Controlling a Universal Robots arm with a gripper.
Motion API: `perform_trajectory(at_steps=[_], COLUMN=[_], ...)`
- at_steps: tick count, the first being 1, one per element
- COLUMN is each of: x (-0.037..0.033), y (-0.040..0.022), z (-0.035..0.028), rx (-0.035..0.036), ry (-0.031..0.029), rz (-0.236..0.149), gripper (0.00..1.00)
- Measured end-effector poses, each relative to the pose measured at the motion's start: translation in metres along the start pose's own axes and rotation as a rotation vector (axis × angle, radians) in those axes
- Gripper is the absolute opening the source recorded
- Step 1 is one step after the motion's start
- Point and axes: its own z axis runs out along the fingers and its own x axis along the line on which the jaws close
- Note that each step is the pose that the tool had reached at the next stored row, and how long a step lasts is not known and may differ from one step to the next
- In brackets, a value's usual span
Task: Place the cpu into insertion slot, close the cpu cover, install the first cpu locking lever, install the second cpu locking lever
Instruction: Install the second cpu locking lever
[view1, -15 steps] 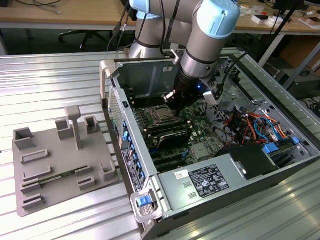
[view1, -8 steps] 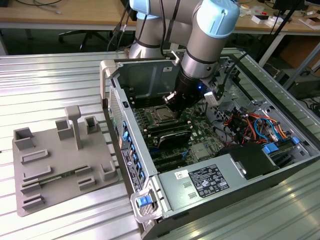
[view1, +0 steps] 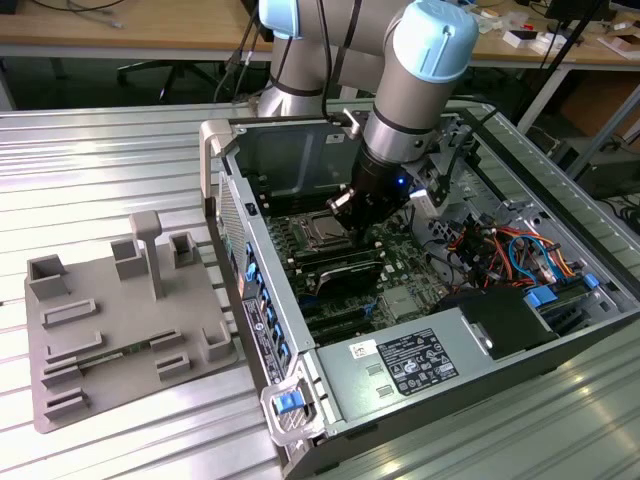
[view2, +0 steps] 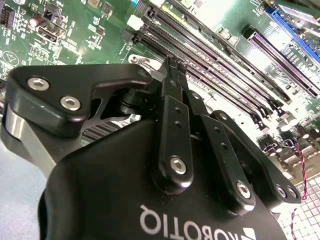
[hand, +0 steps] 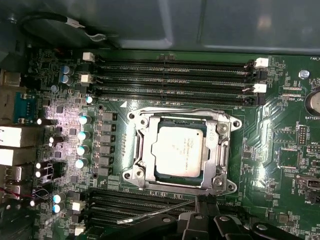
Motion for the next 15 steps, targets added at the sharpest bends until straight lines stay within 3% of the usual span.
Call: perform_trajectory(at_steps=[15], x=[0.0080], y=[0.0004], z=[0.0037], rx=[0.0001], ry=[0.0000], rz=[0.000], gripper=[0.11])
